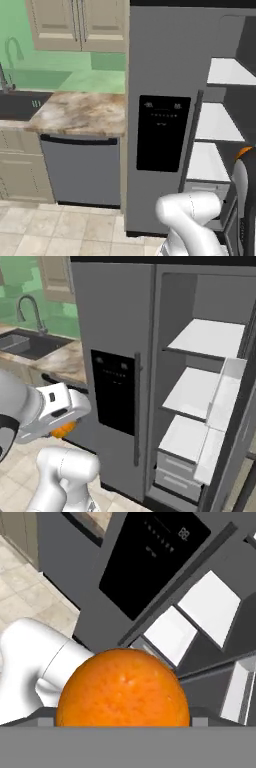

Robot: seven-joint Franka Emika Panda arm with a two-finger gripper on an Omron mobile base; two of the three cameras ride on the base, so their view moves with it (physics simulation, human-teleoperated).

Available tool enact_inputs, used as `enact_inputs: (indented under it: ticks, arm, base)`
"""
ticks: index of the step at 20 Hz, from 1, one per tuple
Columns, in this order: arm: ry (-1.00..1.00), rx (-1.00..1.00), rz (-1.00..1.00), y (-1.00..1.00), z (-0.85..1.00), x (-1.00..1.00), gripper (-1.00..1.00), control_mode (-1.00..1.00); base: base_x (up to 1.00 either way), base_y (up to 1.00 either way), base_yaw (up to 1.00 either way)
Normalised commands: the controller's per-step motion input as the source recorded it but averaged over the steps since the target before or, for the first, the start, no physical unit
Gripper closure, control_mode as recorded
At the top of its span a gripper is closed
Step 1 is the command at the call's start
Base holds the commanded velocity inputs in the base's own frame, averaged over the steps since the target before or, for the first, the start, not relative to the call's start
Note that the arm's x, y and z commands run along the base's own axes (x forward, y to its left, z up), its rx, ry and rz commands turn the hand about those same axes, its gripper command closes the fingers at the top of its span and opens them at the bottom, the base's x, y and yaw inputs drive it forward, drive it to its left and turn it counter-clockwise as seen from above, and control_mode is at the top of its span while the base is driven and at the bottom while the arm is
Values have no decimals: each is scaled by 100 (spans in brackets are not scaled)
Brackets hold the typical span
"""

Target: Retrieve the banana and orange from the fridge and place them into the bowl on the dining table.

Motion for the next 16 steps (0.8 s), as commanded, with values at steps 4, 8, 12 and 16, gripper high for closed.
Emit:
enact_inputs:
  ticks: [4,8,12,16]
  arm:
    - [0,0,0,0,0,0,100,100]
    - [0,0,0,0,0,0,100,100]
    - [0,0,0,0,0,0,100,100]
    - [0,0,0,0,0,0,100,100]
  base:
    - [-9,68,82]
    - [-1,54,90]
    - [-1,48,92]
    - [0,49,91]
